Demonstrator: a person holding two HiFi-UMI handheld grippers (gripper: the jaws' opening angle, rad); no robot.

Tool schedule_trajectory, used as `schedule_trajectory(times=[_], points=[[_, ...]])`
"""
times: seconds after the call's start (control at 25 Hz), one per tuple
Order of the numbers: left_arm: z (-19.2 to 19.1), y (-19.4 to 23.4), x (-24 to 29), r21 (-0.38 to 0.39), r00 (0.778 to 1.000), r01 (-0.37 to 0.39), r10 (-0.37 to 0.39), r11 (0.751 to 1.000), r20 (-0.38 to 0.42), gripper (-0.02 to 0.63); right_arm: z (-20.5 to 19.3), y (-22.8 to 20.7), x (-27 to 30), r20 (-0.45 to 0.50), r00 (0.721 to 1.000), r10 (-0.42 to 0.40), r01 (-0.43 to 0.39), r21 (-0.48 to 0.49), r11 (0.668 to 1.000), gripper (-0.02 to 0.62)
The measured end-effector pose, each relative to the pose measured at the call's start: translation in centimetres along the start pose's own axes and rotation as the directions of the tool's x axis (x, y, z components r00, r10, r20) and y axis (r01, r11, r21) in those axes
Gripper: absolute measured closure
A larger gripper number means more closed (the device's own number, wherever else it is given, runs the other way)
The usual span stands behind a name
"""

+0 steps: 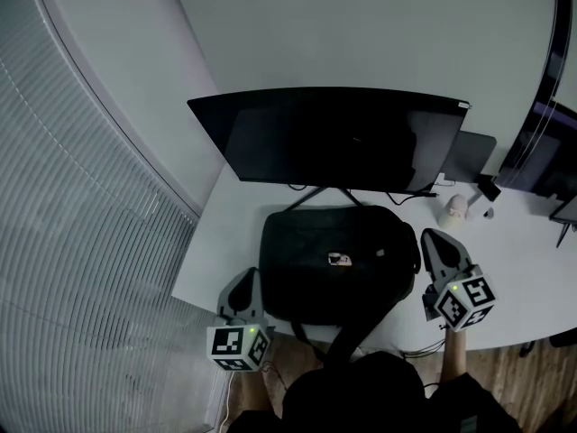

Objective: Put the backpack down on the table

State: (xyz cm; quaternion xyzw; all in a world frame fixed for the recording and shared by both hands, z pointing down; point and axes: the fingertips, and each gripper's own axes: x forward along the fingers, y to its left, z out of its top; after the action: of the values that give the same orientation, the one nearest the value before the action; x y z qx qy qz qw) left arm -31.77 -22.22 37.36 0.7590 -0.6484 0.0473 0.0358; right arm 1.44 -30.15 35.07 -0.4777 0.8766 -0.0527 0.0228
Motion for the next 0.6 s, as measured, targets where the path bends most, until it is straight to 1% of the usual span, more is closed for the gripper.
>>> schedule_trajectory(times=[0.36,0.6], points=[[0.35,-0.85,-0.41,0.004,1.0,-0.006,0.006,1.0,0.012,0.591,0.77,0.29,-0.63,0.02,1.0,0.017,-0.016,-0.03,0.999,0.583],[0.14,-0.7,-0.9,0.007,1.0,-0.019,0.019,1.0,0.011,0.591,0.91,0.42,-0.88,0.03,0.999,0.021,-0.02,-0.042,0.999,0.583]])
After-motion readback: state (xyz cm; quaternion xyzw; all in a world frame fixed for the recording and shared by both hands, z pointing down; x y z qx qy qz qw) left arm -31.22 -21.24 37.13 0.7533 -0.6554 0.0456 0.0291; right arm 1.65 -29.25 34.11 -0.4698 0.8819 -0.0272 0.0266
